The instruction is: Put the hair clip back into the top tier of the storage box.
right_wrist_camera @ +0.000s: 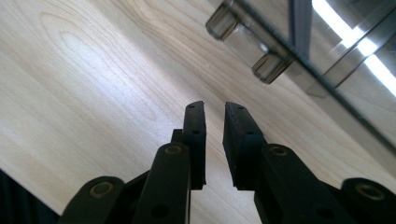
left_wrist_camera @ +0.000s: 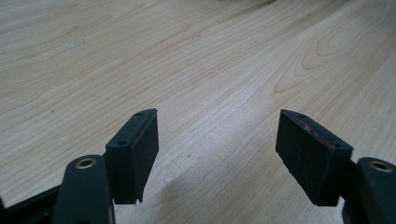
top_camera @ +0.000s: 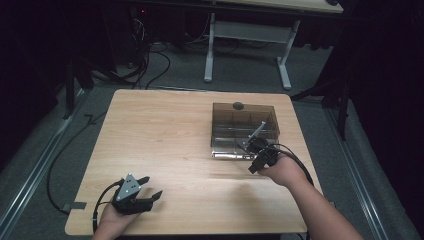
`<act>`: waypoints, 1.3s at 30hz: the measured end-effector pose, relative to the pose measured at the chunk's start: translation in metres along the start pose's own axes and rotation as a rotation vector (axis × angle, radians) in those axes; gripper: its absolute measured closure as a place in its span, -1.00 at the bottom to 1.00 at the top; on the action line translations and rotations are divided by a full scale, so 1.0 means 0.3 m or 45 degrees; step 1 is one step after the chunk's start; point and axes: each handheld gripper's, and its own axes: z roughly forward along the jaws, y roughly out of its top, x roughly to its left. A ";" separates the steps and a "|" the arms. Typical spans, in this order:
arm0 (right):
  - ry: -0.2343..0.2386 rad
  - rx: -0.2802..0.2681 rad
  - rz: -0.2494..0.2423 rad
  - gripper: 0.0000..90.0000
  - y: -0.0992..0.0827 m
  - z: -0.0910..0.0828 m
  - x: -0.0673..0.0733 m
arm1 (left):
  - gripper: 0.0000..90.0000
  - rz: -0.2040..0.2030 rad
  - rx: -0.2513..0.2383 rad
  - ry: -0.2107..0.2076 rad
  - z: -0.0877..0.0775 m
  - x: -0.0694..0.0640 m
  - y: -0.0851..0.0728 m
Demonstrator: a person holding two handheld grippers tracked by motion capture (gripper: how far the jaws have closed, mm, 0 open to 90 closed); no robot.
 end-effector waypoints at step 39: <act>-0.052 -0.693 0.072 0.38 -0.269 0.213 0.062 | -0.33 -0.019 -0.016 0.009 -0.004 0.005 -0.001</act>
